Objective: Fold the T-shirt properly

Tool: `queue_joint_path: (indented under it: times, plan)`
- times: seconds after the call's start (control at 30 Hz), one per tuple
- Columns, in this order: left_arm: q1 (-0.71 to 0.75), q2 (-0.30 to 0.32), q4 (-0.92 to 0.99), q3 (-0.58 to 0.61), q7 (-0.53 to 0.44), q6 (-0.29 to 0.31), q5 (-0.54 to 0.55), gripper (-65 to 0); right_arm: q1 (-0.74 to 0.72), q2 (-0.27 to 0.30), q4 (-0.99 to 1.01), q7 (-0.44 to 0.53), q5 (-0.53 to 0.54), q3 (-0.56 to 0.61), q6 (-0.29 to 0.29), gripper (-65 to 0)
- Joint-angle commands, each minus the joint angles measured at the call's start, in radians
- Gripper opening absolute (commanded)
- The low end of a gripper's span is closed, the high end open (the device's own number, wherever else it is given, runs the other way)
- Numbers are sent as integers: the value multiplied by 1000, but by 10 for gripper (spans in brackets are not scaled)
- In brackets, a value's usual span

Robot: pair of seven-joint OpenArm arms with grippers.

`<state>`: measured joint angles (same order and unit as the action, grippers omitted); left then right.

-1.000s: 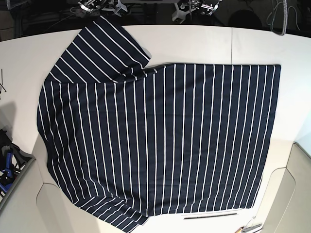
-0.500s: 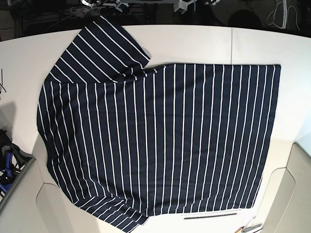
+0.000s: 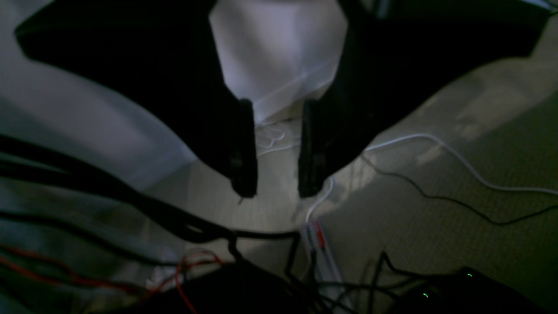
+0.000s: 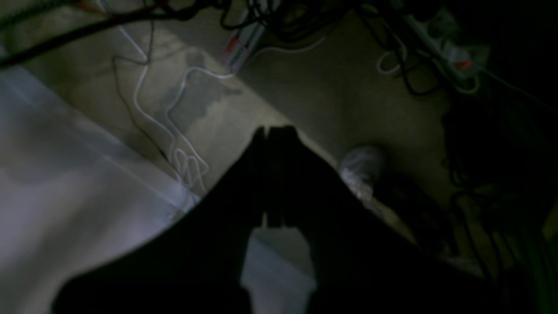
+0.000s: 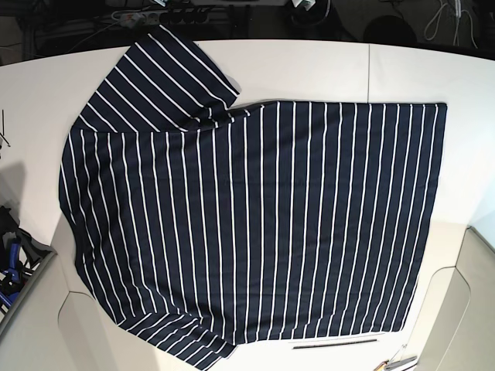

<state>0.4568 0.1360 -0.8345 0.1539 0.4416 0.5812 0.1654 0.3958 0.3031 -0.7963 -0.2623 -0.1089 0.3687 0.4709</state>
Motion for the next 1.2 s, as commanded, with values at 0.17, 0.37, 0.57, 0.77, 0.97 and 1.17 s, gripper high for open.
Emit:
queue_joint_path:
  times: [0.17, 0.37, 0.57, 0.77, 0.97, 1.17]
  plan:
    - [122, 3, -177, -44, 9, 34, 32, -476, 157, 111, -231, -8, 117, 0, 57, -650]
    - [224, 3, -372, -47, 69, 37, 118, -476, 306, 176, -455, -14, 136, -18, 57, -650]
    - [309, 3, -579, -116, 105, 68, 245, -476, 432, 182, -688, -65, 206, -93, 57, -650]
    - [381, 3, -778, -261, 215, 92, 392, -476, 531, 181, -932, -143, 285, -197, 74, -650]
    - [431, 3, -965, -447, 290, 117, 500, -476, 553, 181, -1159, -303, 451, -279, 88, -650]
    - [441, 3, -1085, -606, 353, 117, 627, -449, 552, 179, -1316, -349, 521, -373, 66, -650]
